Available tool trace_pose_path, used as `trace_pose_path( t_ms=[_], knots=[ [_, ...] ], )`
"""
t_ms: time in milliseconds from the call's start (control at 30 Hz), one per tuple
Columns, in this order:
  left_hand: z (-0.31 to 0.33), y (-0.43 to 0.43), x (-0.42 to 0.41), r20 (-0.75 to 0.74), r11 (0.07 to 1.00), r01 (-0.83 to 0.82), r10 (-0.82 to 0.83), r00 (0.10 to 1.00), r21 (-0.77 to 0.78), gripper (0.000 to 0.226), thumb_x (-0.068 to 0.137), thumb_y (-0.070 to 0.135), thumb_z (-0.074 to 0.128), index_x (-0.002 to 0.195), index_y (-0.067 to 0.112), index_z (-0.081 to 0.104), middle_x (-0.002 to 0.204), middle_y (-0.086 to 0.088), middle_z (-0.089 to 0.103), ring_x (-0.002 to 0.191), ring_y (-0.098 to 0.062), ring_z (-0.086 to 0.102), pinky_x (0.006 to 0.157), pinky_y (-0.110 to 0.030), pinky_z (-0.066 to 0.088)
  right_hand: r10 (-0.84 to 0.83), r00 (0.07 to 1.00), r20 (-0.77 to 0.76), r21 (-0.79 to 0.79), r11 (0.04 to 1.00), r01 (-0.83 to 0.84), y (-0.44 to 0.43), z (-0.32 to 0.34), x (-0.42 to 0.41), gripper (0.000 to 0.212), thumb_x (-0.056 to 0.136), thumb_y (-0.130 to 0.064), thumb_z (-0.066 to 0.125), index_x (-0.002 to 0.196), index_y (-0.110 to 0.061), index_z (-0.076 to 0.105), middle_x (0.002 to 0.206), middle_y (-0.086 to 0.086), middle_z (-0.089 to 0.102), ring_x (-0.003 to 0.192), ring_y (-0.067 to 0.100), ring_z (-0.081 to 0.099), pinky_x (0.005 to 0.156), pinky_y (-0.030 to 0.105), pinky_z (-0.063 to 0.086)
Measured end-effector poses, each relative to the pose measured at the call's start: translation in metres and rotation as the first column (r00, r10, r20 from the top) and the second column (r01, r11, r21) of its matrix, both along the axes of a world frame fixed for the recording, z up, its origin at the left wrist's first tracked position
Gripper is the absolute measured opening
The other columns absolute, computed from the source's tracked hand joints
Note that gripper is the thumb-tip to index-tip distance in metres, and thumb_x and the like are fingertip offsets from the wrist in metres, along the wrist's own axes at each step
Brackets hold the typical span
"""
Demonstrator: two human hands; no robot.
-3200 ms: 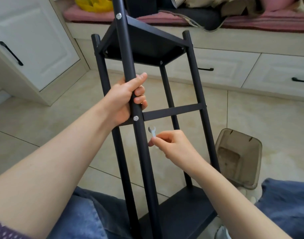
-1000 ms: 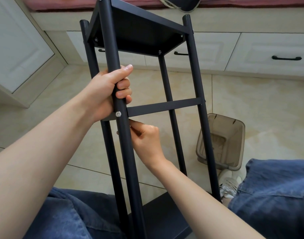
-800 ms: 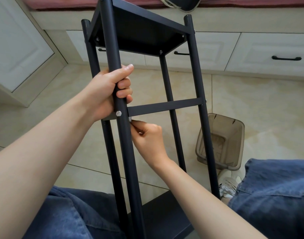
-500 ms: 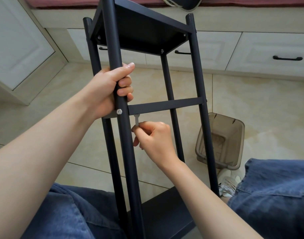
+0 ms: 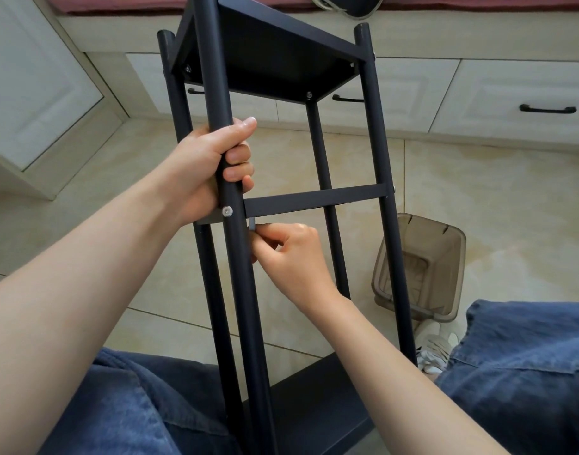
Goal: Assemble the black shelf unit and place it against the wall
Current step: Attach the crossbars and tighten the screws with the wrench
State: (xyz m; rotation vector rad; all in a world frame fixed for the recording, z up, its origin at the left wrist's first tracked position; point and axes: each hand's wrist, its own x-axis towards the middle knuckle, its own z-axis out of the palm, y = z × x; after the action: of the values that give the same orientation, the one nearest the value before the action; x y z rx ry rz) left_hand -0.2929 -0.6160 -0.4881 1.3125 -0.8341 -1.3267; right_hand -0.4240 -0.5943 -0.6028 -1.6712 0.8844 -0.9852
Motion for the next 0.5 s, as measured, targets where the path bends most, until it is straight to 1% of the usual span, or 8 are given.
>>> trace_pose_path(
  t_ms=[67,133,167,233,267,400,467,500],
  knots=[
    [0.000,0.000,0.000,-0.001,1.000,-0.002,0.002,1.000,0.004,0.032,0.100,0.028,0.059,0.073,0.025,0.042,0.057,0.008,0.032,0.046,-0.006,0.029,0.050,-0.018,0.040,-0.029,0.999,0.028,-0.057,0.998,0.031,0.000,-0.006,0.005,0.024,0.094,-0.008,0.063,0.075,0.001,0.074,0.058,-0.002,0.064,0.053,0.004,0.057,0.054,0.012,0.038],
    [0.000,0.000,0.000,0.000,1.000,-0.002,0.002,1.000,0.005,0.031,0.100,0.028,0.059,0.074,0.025,0.042,0.057,0.008,0.031,0.046,-0.006,0.029,0.050,-0.018,0.040,-0.086,0.995,0.052,-0.136,0.986,0.093,0.001,-0.013,0.012,0.025,0.093,-0.010,0.065,0.073,0.003,0.071,0.056,0.001,0.062,0.049,0.016,0.051,0.051,0.026,0.041],
    [0.000,0.000,0.000,0.000,1.000,-0.002,0.002,1.000,0.005,0.031,0.100,0.028,0.059,0.075,0.025,0.042,0.057,0.008,0.031,0.046,-0.006,0.029,0.050,-0.018,0.040,-0.116,0.991,0.066,-0.170,0.977,0.126,0.000,-0.017,0.015,0.026,0.093,-0.010,0.066,0.070,0.003,0.070,0.055,0.005,0.061,0.049,0.019,0.047,0.051,0.031,0.040],
    [0.000,0.001,-0.001,0.000,1.000,0.000,0.000,1.000,0.004,0.030,0.100,0.028,0.059,0.075,0.026,0.043,0.057,0.008,0.032,0.046,-0.006,0.029,0.050,-0.018,0.040,-0.168,0.981,0.099,-0.208,0.960,0.186,-0.001,-0.022,0.022,0.028,0.091,-0.008,0.067,0.065,0.002,0.066,0.053,0.007,0.058,0.049,0.021,0.042,0.050,0.030,0.037],
    [0.000,0.001,0.000,0.000,1.000,0.003,-0.003,1.000,0.003,0.030,0.100,0.028,0.059,0.075,0.026,0.043,0.057,0.008,0.032,0.045,-0.006,0.030,0.050,-0.018,0.041,-0.187,0.976,0.111,-0.213,0.955,0.207,-0.002,-0.024,0.024,0.028,0.091,-0.008,0.066,0.065,0.001,0.065,0.054,0.007,0.058,0.050,0.021,0.042,0.050,0.030,0.038],
    [0.000,0.001,0.000,0.004,1.000,0.009,-0.009,1.000,-0.001,0.030,0.100,0.028,0.059,0.075,0.026,0.043,0.057,0.008,0.032,0.045,-0.006,0.030,0.050,-0.018,0.041,-0.211,0.970,0.121,-0.222,0.947,0.233,-0.005,-0.031,0.035,0.025,0.092,-0.013,0.064,0.072,0.000,0.070,0.062,0.008,0.067,0.053,0.025,0.053,0.055,0.037,0.045],
    [0.000,0.000,0.000,0.004,1.000,0.007,-0.007,1.000,0.000,0.029,0.100,0.028,0.059,0.075,0.026,0.043,0.057,0.008,0.032,0.045,-0.006,0.030,0.050,-0.018,0.040,-0.223,0.968,0.114,-0.226,0.943,0.244,-0.006,-0.031,0.036,0.025,0.092,-0.013,0.064,0.071,-0.001,0.070,0.062,0.007,0.066,0.053,0.023,0.051,0.055,0.034,0.044],
    [0.000,0.000,0.000,0.004,1.000,0.008,-0.008,1.000,0.000,0.029,0.100,0.028,0.059,0.076,0.026,0.043,0.057,0.008,0.032,0.046,-0.006,0.030,0.050,-0.018,0.040,-0.232,0.966,0.113,-0.228,0.940,0.252,-0.006,-0.030,0.036,0.025,0.092,-0.012,0.065,0.070,-0.001,0.069,0.060,0.006,0.065,0.052,0.020,0.047,0.053,0.030,0.042]
  ],
)
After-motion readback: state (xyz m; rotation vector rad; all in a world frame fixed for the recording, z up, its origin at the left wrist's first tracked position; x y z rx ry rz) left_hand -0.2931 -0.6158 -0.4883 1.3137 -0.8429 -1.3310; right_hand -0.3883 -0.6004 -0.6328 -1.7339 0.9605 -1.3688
